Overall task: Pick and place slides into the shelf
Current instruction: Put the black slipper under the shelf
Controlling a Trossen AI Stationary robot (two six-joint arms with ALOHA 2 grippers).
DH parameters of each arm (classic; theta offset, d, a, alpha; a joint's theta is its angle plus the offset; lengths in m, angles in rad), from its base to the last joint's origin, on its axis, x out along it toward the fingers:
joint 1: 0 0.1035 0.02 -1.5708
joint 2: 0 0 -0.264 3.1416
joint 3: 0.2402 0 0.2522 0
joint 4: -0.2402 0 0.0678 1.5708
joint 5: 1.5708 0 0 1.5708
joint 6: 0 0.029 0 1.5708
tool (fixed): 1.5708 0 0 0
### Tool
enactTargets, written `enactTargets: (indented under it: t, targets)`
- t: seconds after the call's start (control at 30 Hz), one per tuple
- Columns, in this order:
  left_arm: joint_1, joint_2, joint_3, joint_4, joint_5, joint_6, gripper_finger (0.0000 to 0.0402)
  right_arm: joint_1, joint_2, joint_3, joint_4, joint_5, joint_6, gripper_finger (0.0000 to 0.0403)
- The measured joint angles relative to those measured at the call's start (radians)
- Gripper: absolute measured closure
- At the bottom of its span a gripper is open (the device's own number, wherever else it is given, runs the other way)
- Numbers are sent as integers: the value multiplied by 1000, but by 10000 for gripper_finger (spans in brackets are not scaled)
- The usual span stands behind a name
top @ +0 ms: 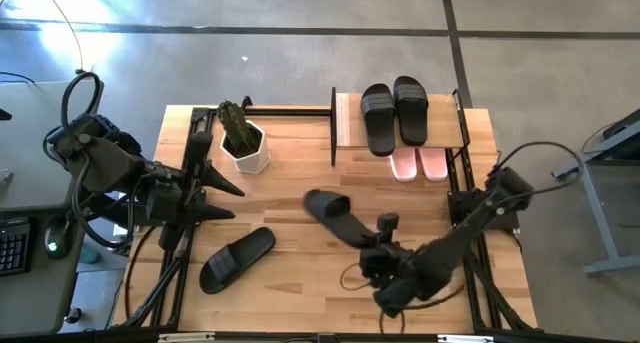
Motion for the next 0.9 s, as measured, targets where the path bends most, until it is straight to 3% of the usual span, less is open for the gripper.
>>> enactTargets:
  t: [0.17, 0.27, 0.47, 0.6, 0.9]
  targets:
    - [0, 0, 0, -6, 16, -11, 231, -19, 133, 0, -311, -76, 324, 365]
    - [0, 0, 0, -6, 22, -12, 232, 1, 206, 0, -374, -87, 425, 365]
    - [0, 0, 0, -8, 22, -12, 231, -1, 338, 1, -329, -90, 380, 365]
    - [0, 2, -1, -8, 22, -12, 232, -38, 426, 1, -376, -81, 446, 365]
    - [0, 6, -46, -13, 22, -8, 236, -155, 565, 0, -370, 7, 474, 365]
